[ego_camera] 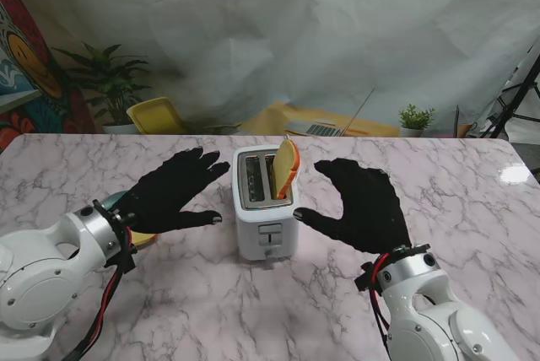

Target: Toast the toast slices

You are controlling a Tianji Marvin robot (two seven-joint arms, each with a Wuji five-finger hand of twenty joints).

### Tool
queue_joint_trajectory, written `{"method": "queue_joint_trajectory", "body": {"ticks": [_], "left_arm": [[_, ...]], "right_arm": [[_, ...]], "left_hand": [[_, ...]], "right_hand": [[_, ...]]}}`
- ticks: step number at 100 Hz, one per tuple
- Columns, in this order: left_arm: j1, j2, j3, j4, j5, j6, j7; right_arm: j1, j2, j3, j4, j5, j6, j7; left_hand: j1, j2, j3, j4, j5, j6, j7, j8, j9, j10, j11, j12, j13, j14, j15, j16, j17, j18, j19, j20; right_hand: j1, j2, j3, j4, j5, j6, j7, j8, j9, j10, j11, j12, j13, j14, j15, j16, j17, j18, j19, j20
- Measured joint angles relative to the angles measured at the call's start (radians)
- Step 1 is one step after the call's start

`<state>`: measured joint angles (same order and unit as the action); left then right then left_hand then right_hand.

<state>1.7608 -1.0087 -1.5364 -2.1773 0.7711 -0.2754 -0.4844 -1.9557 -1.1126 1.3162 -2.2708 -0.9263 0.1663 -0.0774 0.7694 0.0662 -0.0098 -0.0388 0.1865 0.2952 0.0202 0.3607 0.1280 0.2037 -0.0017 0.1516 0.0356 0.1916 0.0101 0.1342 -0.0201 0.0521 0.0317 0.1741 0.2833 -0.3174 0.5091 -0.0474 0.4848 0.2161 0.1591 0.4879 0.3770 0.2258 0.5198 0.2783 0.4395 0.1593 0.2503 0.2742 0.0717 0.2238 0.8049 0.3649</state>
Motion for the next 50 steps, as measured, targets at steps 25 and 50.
{"method": "queue_joint_trajectory", "body": {"ticks": [25,50], "left_arm": [[0.097,-0.013,-0.066,-0.033,0.064,0.057,0.027],[0.157,-0.017,-0.115,-0.061,0.155,0.107,0.020]], "right_arm": [[-0.018,0.008,0.051,0.007,-0.010,-0.072,0.018],[-0.033,0.012,0.074,0.006,-0.010,-0.096,0.034]], "left_hand": [[0.000,-0.001,0.000,0.000,0.000,0.001,0.000,0.000,0.000,0.001,0.000,0.000,0.000,0.002,0.000,0.012,0.000,0.000,0.000,0.007],[0.008,-0.034,-0.004,0.000,0.000,0.004,0.000,0.000,0.000,0.010,0.000,0.000,0.000,0.005,0.000,0.020,0.000,0.001,0.000,0.023]], "right_hand": [[0.000,0.000,-0.013,0.000,0.001,-0.001,0.024,-0.001,0.025,-0.001,-0.010,0.000,0.012,-0.002,0.000,-0.009,0.010,-0.004,0.010,-0.023],[0.000,0.000,-0.017,0.000,0.012,-0.012,0.037,-0.012,0.051,-0.002,-0.011,0.000,0.037,-0.003,0.000,-0.015,0.023,-0.004,0.025,-0.036]]}}
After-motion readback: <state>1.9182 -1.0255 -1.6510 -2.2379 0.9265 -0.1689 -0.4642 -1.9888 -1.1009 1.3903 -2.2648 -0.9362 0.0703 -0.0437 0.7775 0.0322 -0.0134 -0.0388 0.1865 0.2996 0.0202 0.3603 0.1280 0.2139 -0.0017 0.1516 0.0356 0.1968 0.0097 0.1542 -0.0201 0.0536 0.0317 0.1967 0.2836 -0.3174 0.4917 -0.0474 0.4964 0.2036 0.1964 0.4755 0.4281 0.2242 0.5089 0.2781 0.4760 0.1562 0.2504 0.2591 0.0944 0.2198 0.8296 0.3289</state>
